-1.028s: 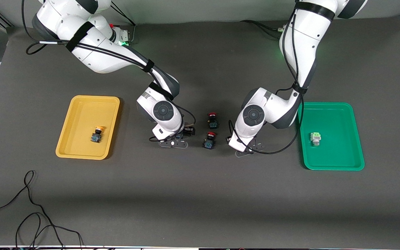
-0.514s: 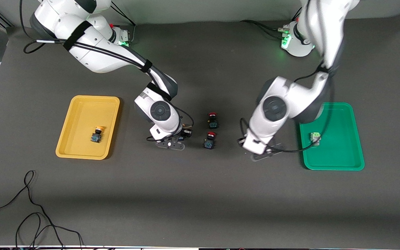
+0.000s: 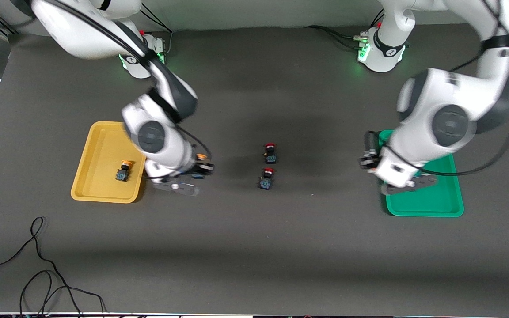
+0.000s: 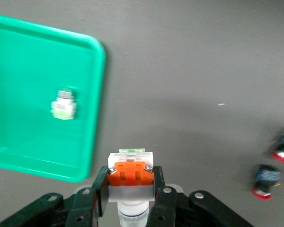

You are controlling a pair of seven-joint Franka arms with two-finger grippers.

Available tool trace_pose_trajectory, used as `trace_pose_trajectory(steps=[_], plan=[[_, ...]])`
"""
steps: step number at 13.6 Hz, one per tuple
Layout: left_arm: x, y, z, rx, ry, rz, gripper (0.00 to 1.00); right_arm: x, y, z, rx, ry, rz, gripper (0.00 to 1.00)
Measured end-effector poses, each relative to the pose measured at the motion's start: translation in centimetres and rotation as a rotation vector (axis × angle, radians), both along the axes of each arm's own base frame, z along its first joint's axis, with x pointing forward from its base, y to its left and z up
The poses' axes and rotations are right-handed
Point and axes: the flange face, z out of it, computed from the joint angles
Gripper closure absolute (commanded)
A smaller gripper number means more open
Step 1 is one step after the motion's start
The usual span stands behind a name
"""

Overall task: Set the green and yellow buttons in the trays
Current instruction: 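Carry the yellow button to the yellow tray while the left gripper carries orange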

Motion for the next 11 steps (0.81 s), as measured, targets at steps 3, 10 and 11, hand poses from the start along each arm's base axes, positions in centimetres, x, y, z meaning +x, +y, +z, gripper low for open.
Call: trace_pose_trajectory(steps=[3, 10, 11], plan=[[1.0, 11.1, -0.3, -0.037, 0.021, -0.078, 0.76, 0.9, -6.7, 5.5, -0.029, -0.015, 0.027, 1.0], [-1.7, 23.6, -9.6, -0.022, -0.045, -0.195, 0.75, 2.0, -22.2, 5.6, -0.056, 0.019, 0.151, 1.0], [-2.7, 23.7, -12.1, -0.015, -0.063, -0.201, 0.75, 2.1, -24.7, 4.8, -0.045, 0.016, 0.163, 1.0]])
